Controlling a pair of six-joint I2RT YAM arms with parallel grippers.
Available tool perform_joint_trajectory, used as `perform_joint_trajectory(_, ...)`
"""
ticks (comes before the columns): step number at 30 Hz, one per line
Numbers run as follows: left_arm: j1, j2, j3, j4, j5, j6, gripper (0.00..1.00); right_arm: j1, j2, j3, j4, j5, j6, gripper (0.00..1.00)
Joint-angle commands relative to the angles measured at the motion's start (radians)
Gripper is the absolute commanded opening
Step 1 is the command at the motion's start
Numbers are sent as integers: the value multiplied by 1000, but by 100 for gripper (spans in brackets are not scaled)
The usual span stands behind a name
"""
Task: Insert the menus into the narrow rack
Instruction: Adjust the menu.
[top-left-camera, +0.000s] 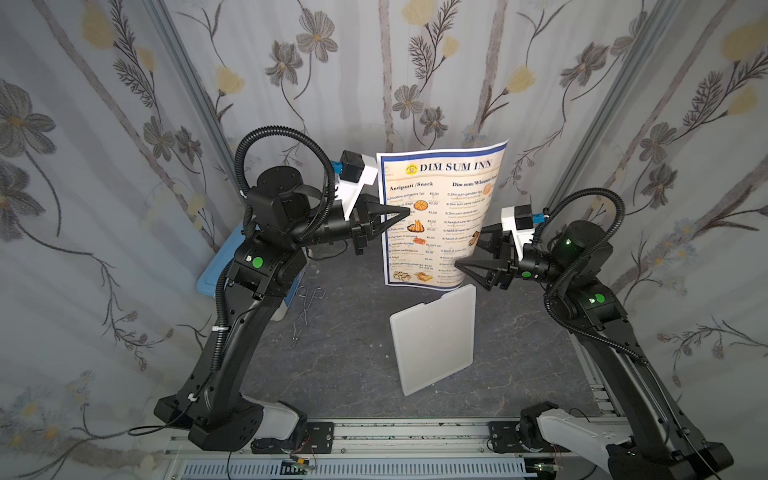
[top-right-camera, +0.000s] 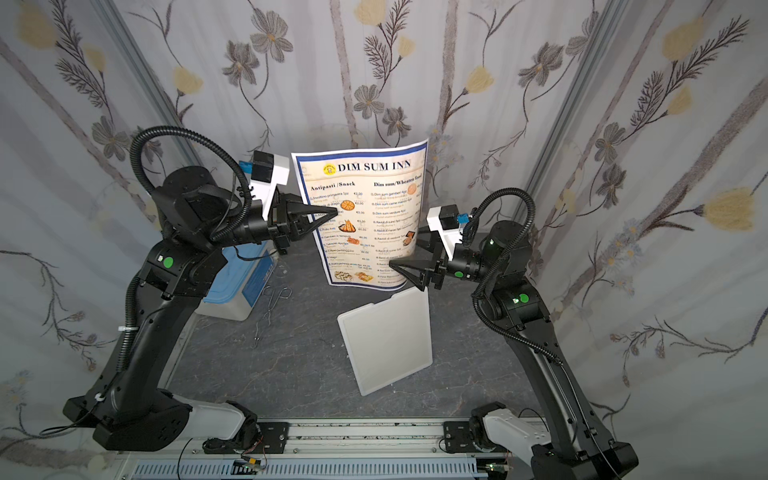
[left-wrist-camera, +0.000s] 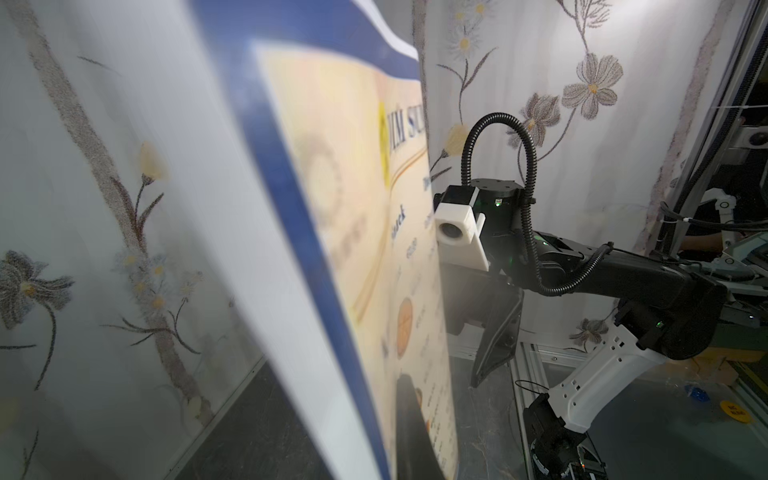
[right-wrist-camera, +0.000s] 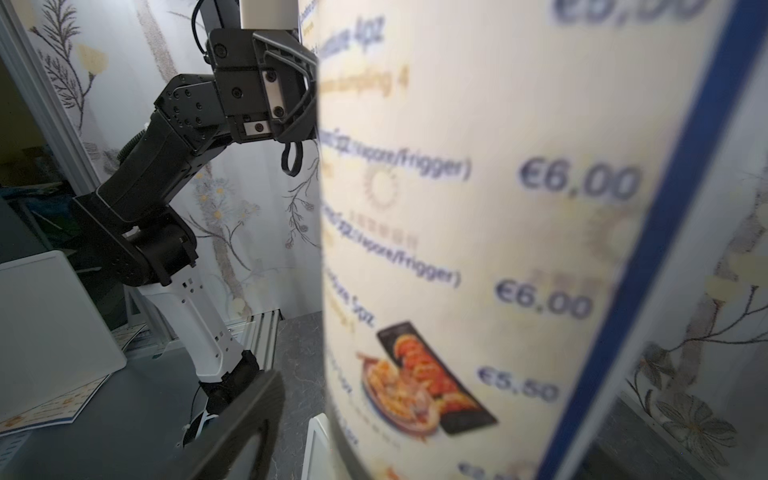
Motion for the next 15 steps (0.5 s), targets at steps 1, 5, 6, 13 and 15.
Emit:
perform_joint_trajectory(1, 5, -41, -44, 203, 36, -98, 0, -41, -32, -81, 133, 23, 126, 100)
perform_joint_trajectory(5, 5, -42, -24, 248, 84, -123, 0, -10, -8, -80, 177, -107, 162, 100)
perform_joint_trajectory(6, 5, -40, -19, 249, 73, -117, 0, 5, -1, -70, 173, -120, 157, 100)
perform_joint_trajectory(13, 7, -56, -94, 393, -12, -207, 0, 33, -67, -120, 402, -9, 286, 96)
perform_joint_trajectory(15, 7, -67, -116, 414, -27, -217, 0, 32, -77, -120, 443, 13, 321, 88)
